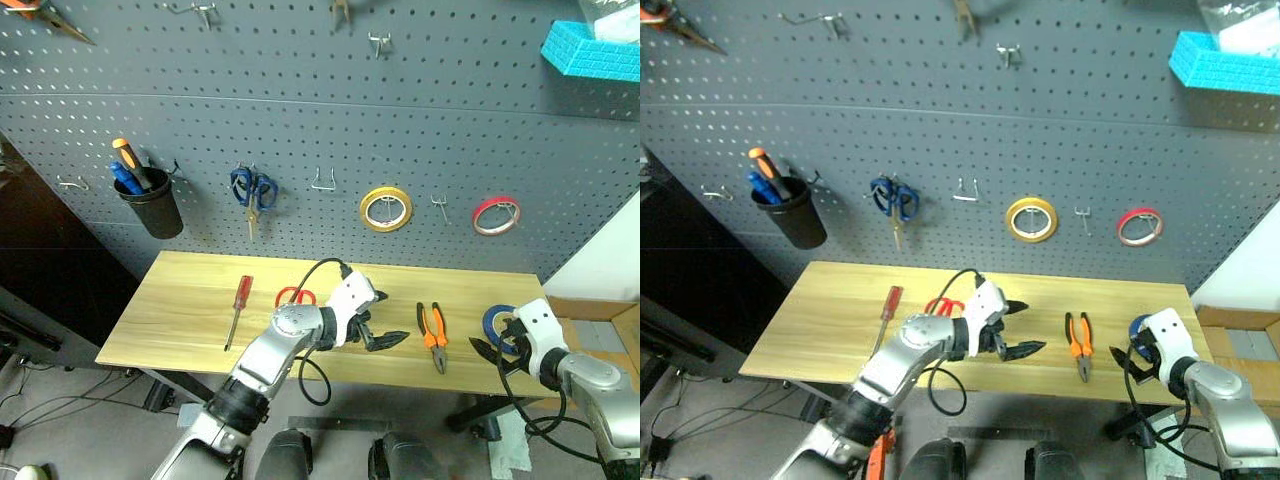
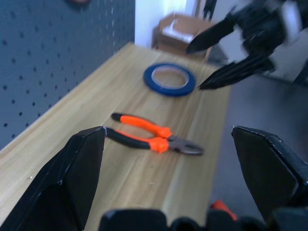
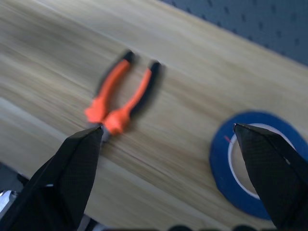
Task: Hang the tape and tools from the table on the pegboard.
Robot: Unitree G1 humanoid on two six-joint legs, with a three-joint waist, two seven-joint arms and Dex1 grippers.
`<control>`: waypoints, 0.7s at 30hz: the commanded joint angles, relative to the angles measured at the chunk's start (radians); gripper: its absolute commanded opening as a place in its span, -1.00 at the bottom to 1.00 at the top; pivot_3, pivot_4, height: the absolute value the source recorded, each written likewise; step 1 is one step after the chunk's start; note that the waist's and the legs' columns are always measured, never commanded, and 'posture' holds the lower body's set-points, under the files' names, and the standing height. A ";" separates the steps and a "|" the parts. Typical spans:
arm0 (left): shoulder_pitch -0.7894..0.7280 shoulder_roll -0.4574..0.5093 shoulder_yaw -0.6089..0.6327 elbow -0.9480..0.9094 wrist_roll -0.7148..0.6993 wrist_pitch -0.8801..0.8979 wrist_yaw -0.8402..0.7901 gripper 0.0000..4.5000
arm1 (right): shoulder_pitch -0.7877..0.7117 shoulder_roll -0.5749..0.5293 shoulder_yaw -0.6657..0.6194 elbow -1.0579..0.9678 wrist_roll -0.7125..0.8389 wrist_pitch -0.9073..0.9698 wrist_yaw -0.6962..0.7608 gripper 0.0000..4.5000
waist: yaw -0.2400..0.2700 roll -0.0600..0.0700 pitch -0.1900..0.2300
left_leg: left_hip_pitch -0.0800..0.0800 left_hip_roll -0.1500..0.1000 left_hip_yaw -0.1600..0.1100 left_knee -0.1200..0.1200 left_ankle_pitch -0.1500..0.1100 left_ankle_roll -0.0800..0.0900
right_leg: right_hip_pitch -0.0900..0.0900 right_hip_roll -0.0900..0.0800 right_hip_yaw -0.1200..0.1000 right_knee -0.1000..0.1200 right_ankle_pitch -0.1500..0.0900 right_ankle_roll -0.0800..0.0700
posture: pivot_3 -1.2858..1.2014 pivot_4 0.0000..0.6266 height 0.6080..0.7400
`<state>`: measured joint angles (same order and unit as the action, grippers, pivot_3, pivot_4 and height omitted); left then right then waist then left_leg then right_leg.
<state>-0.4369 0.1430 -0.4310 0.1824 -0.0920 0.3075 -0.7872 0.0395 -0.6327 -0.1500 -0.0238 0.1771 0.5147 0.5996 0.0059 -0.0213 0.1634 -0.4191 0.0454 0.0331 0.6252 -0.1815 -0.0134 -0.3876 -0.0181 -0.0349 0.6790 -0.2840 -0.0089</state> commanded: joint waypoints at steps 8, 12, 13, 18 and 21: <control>-0.156 -0.229 -0.075 0.252 0.086 -0.134 0.040 0.98 | -0.243 -0.036 0.026 0.373 -0.038 -0.062 0.052 1.00 | -0.009 -0.004 0.065 | -0.006 -0.001 0.001 0.002 -0.002 0.003 | -0.002 0.000 0.001 -0.002 -0.001 0.007 | 0.03 -0.10 1.00; -0.145 -0.220 -0.078 0.231 0.094 -0.131 0.019 0.98 | -0.303 -0.027 0.016 0.484 -0.037 -0.065 0.042 1.00 | -0.009 -0.001 0.085 | -0.008 -0.001 0.000 0.002 -0.002 0.003 | -0.003 0.000 0.000 -0.002 -0.002 0.009 | 0.03 -0.05 1.00; -0.139 -0.214 -0.080 0.220 0.095 -0.129 0.014 0.98 | -0.316 -0.027 0.015 0.512 -0.038 -0.066 0.040 1.00 | -0.009 -0.001 0.087 | -0.008 -0.001 0.000 0.002 -0.002 0.003 | -0.004 0.000 0.000 -0.001 -0.002 0.009 | 0.03 -0.05 1.00; -0.113 -0.183 -0.080 0.186 0.100 -0.116 -0.003 0.98 | -0.389 -0.015 -0.015 0.653 -0.017 -0.048 0.018 1.00 | -0.009 -0.001 0.103 | -0.009 -0.001 0.000 0.002 -0.002 0.003 | -0.004 -0.001 0.000 -0.001 -0.003 0.010 | 0.04 -0.02 1.00; -0.105 -0.169 -0.075 0.161 0.097 -0.103 -0.009 0.98 | -0.442 -0.009 -0.027 0.752 -0.014 -0.047 0.012 1.00 | -0.008 0.001 0.108 | -0.009 -0.002 0.000 0.002 -0.002 0.003 | -0.004 -0.001 0.000 -0.001 -0.002 0.011 | 0.05 -0.03 1.00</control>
<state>-0.5427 -0.0158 -0.5036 0.3988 0.0063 0.2063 -0.7844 -0.3852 -0.6393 -0.1458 0.6963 0.1456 0.4678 0.6162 -0.0022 -0.0207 0.2719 -0.4277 0.0439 0.0335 0.6274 -0.1836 -0.0101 -0.3920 -0.0195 -0.0349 0.6778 -0.2858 0.0025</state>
